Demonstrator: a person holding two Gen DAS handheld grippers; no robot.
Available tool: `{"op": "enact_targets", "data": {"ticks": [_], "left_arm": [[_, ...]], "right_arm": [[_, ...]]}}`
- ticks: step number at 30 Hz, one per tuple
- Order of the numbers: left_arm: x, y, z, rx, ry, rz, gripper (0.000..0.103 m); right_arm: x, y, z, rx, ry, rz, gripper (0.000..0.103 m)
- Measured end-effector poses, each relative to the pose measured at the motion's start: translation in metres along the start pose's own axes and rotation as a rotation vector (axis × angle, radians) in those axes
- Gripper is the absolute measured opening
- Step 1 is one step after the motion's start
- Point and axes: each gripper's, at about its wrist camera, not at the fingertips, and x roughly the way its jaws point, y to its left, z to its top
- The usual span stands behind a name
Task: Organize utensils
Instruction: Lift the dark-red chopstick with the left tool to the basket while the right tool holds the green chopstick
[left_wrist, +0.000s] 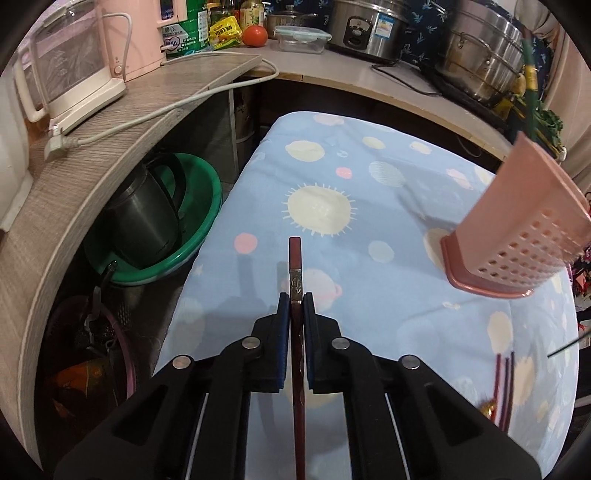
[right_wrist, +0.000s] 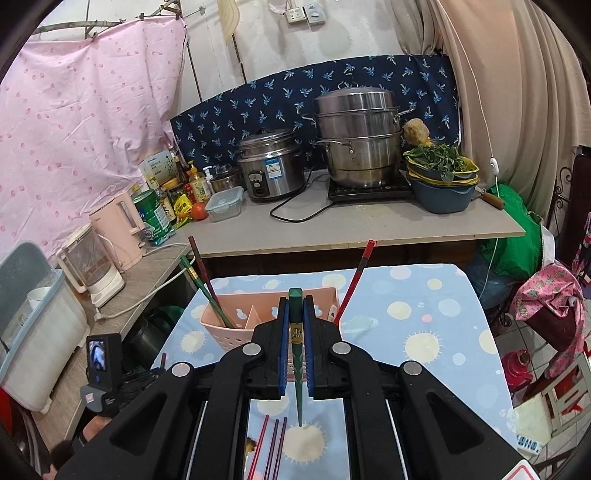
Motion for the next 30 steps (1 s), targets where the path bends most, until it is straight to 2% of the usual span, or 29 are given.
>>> {"op": "enact_targets", "data": {"ticks": [7,17,25,30], "left_arm": [[-0.058,0.006,-0.017,-0.010,-0.061,-0.045,0.007],[-0.158,-0.011,-0.020,0.019,-0.210,-0.142,0.007],[-0.226,-0.045,0.006,0.070,-0.349,-0.223,0.007],[-0.262,-0.076,0.047,0.104,-0.460,-0.254,0.007]], "right_arm": [[-0.014,-0.002,-0.002,0.013,-0.007,-0.005,0.007],[-0.028,-0.001,-0.001,0.014,-0.004,0.017,0.007],[-0.032,0.000,0.018,0.030,-0.024,0.073,0.007],[-0.031,0.009,0.046,0.015,-0.060,0.100,0.007]]}}
